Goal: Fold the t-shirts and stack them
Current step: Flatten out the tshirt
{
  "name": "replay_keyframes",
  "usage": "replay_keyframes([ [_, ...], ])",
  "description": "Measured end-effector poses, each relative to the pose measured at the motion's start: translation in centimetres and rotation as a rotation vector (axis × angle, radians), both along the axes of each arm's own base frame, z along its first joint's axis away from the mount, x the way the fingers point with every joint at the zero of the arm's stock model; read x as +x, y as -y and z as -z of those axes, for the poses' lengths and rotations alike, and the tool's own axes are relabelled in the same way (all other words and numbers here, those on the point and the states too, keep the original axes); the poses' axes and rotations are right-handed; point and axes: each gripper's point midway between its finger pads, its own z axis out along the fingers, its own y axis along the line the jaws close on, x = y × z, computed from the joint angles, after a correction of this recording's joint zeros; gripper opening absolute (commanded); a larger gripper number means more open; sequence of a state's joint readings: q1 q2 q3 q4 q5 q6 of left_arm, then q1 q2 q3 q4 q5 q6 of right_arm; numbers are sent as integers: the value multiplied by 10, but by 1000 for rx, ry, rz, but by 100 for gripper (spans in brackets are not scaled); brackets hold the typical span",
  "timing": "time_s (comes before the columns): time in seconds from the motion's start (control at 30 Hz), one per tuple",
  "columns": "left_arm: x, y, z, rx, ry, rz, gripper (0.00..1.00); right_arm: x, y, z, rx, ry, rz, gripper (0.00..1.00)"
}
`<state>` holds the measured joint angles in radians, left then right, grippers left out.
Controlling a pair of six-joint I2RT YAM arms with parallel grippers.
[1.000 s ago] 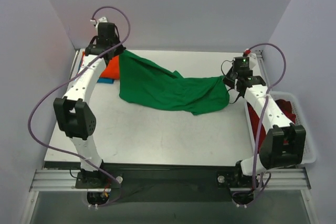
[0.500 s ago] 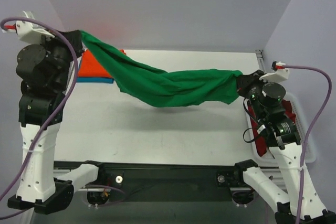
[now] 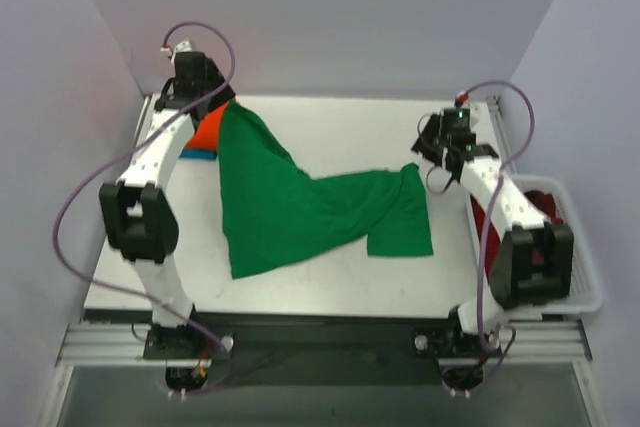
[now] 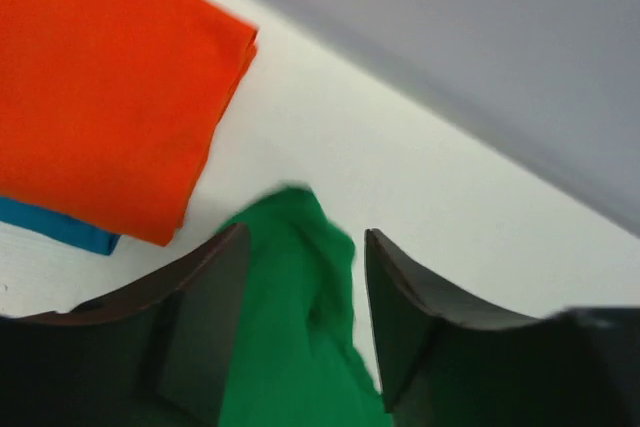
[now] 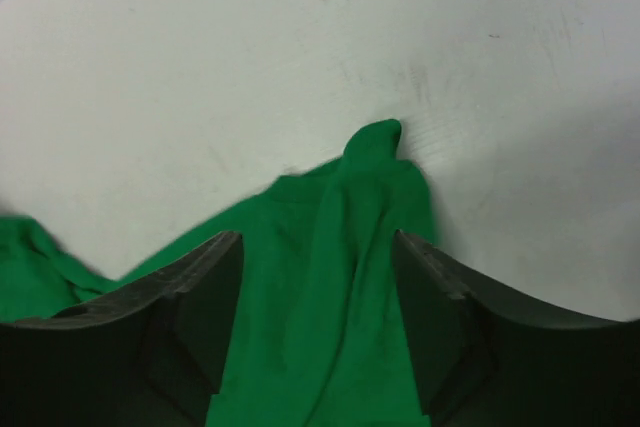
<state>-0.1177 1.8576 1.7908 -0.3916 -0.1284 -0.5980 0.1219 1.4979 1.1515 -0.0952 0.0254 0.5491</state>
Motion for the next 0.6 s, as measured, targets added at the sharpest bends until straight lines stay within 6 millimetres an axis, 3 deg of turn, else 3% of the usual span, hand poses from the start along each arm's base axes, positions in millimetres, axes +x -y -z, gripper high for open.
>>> replay_keyframes([
  [0.07,5,0,56,-24,-111,-1,77,11,1,30,15,-75,1,73],
  [0.13,-9,-2,101,-40,-211,-8,78,16,3,53,23,-131,5,75],
  [0.23,-44,-2,128,-55,-287,-27,78,8,2,71,31,-199,14,75],
  [0.37,-111,3,120,-53,-285,-74,76,-8,-2,70,26,-204,30,74],
  [0.5,-188,22,98,-58,-206,-105,74,-55,-12,73,13,-213,25,71],
  [0.6,-238,28,113,-54,-216,-103,70,-93,-24,82,16,-231,-6,64],
])
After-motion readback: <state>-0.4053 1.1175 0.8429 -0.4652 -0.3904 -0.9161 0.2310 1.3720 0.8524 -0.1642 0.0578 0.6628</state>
